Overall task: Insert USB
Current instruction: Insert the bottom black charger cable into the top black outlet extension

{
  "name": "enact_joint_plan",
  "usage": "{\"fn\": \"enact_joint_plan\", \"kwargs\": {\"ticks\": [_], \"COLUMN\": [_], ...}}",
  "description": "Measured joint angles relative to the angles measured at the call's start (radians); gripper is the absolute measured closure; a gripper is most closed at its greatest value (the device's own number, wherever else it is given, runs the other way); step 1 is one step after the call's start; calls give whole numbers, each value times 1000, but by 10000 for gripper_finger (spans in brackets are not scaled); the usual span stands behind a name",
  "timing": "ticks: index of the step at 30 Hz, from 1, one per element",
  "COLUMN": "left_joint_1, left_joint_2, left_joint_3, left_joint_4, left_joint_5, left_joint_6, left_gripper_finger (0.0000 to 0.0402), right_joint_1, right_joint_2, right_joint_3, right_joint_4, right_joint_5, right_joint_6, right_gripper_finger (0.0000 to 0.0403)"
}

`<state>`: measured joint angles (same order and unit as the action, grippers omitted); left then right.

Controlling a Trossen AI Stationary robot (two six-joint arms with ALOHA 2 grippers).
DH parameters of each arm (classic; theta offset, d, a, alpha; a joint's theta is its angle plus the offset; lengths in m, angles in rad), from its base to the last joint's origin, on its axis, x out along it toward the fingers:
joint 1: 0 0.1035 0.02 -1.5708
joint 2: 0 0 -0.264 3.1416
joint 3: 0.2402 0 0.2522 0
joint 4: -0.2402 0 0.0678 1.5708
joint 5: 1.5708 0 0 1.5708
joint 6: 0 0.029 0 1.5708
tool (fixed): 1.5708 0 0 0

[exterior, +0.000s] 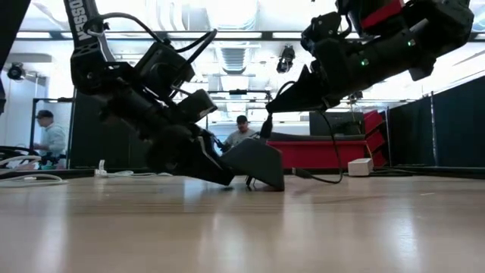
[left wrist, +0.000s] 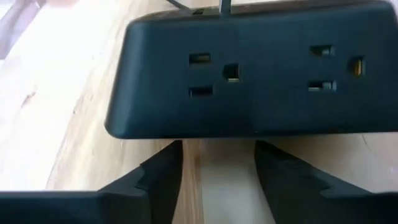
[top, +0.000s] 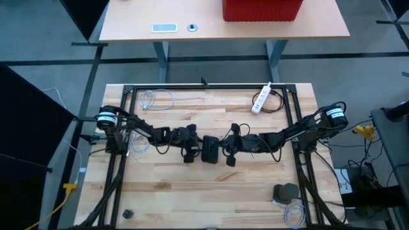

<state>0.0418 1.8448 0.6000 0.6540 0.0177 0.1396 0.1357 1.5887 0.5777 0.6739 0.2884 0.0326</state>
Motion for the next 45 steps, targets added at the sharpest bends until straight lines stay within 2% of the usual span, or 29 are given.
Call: {"fn": "enact_joint_plan", "kwargs": {"ticks": [3, 12, 28, 34, 45], "left_joint_1": [0, 0, 0, 0, 0], "left_joint_2": [2, 2, 2, 2, 2], "left_joint_3": [4, 3, 2, 2, 2], "left_joint_4": [2, 0, 0, -1, -6], "left_joint_5": [0, 0, 0, 0, 0], "left_joint_6": [-1, 0, 8, 8, 8], "left_gripper_finger": [186, 161, 193, 190, 186], "right_joint_1": [-4, -25, -49, -50, -62], "right_joint_2": [0, -1, 6, 79, 115], "right_joint_3": [-1, -1, -3, -3, 2], "right_joint_4": [2, 30, 38, 127, 149], "right_joint_5": [-5, -46, -88, -90, -94], "right_joint_6": [-8, -50, -25, -15, 26], "right_gripper_finger": [403, 403, 403, 403, 403]}}
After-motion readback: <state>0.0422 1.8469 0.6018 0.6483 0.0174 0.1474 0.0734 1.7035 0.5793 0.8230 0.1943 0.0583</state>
